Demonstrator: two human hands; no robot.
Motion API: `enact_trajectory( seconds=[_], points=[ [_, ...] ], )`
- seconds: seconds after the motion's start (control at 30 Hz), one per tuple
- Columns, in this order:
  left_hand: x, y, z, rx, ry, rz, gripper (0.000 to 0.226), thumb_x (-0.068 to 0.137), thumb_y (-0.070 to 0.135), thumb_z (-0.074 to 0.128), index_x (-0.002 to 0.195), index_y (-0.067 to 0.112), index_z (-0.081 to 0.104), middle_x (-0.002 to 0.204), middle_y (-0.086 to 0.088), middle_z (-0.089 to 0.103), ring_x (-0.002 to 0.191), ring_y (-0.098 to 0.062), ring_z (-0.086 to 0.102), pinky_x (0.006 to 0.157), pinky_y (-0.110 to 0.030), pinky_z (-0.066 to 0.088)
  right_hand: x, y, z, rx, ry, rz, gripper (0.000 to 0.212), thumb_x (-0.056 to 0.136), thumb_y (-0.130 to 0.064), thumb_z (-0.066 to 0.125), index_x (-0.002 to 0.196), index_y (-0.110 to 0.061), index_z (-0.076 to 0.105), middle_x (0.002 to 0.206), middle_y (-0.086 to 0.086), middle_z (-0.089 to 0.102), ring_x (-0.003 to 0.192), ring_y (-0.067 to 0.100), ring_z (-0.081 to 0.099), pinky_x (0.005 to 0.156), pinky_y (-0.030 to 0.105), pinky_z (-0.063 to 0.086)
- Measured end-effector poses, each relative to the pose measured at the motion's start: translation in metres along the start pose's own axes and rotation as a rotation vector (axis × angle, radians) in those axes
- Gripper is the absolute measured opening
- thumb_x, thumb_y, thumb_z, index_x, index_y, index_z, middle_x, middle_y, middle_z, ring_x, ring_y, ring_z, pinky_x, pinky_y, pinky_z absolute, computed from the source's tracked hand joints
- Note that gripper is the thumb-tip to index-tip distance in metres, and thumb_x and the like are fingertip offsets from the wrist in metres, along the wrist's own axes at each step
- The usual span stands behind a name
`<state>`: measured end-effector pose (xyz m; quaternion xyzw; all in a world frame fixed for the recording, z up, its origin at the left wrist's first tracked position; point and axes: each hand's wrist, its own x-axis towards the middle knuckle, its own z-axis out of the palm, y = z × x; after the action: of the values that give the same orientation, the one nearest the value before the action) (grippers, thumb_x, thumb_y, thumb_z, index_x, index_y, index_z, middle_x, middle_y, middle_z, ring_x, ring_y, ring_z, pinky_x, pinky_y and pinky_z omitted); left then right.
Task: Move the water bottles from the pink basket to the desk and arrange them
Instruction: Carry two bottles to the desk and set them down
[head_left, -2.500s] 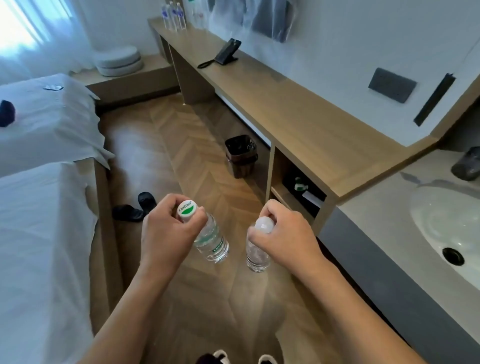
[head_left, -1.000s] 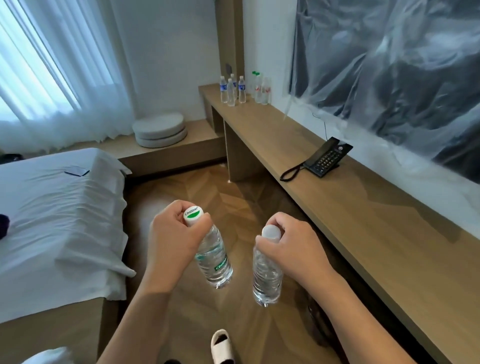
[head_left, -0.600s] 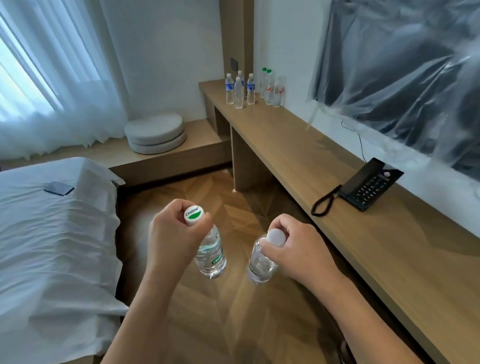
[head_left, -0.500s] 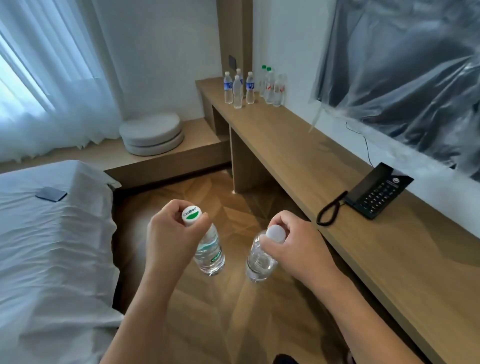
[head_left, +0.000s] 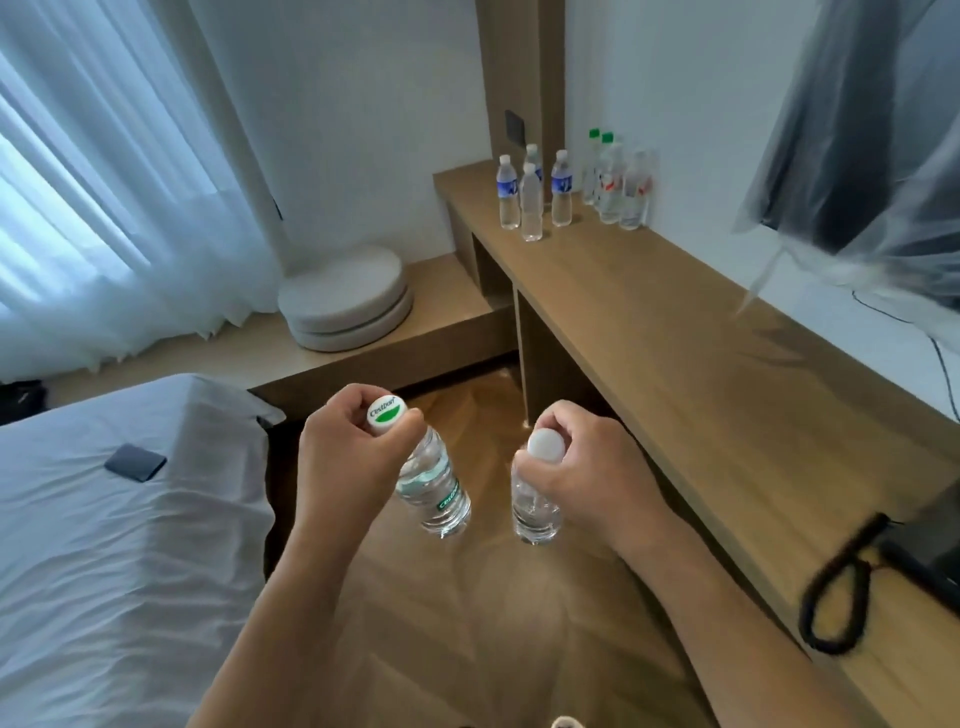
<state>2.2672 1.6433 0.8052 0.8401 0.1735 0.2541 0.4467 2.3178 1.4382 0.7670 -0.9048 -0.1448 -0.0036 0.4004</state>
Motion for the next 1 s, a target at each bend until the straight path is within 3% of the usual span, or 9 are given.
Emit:
enact_trajectory(
  seconds=[0.17,0.37,0.57,0.73,0.83,1.0],
  points=[
    [0.091,-0.012,0.026,-0.031,0.052,-0.024,0.01,0.076,0.017,0.078,0.078,0.019,0.068,0.069,0.004,0.068,0.061,-0.008,0.063,0.056,-0.022,0.047,0.089,-0.001,0.009,0.011,0.017,-0.002,0.024,0.076,-0.049,0.068,0.082,-0.031,0.053,0.07,-0.012,0.058,0.063,0.006,0.06,0.054,0.018,0.048],
    [0.209,-0.044,0.064,-0.041,-0.037,-0.021,0.009,0.076,0.019,0.077,0.079,0.018,0.068,0.071,0.002,0.068,0.065,-0.011,0.065,0.057,-0.02,0.045,0.215,0.002,0.044,0.001,0.008,0.048,0.022,0.072,-0.041,0.07,0.074,-0.027,0.054,0.067,-0.008,0.059,0.062,0.008,0.058,0.052,0.02,0.042],
    [0.347,-0.069,0.094,-0.021,-0.134,0.037,0.012,0.074,0.023,0.077,0.078,0.023,0.065,0.069,0.006,0.067,0.063,-0.005,0.063,0.052,-0.012,0.042,0.344,-0.011,0.086,-0.082,0.003,0.086,0.024,0.074,-0.047,0.067,0.079,-0.028,0.054,0.069,-0.008,0.06,0.064,0.011,0.06,0.06,0.03,0.056],
    [0.457,-0.086,0.126,-0.043,-0.177,0.055,0.013,0.075,0.024,0.078,0.08,0.025,0.066,0.071,0.007,0.068,0.067,-0.009,0.066,0.057,-0.021,0.049,0.434,-0.017,0.096,-0.032,0.079,0.128,0.021,0.077,-0.043,0.07,0.081,-0.03,0.053,0.072,-0.009,0.059,0.065,0.01,0.059,0.052,0.024,0.052],
    [0.513,-0.091,0.15,-0.077,-0.173,0.031,0.011,0.077,0.023,0.076,0.08,0.025,0.066,0.07,0.006,0.067,0.065,-0.006,0.065,0.055,-0.019,0.048,0.488,-0.015,0.094,0.039,0.149,0.19,0.02,0.074,-0.04,0.07,0.078,-0.027,0.054,0.068,-0.007,0.058,0.061,0.011,0.056,0.05,0.027,0.046],
    [0.606,-0.106,0.201,-0.153,-0.193,-0.041,0.008,0.078,0.019,0.075,0.081,0.02,0.068,0.069,0.003,0.066,0.061,-0.006,0.062,0.052,-0.017,0.045,0.587,0.003,0.103,0.037,0.189,0.241,0.022,0.072,-0.037,0.071,0.072,-0.024,0.052,0.064,-0.004,0.057,0.062,0.015,0.056,0.056,0.039,0.051]
  ],
)
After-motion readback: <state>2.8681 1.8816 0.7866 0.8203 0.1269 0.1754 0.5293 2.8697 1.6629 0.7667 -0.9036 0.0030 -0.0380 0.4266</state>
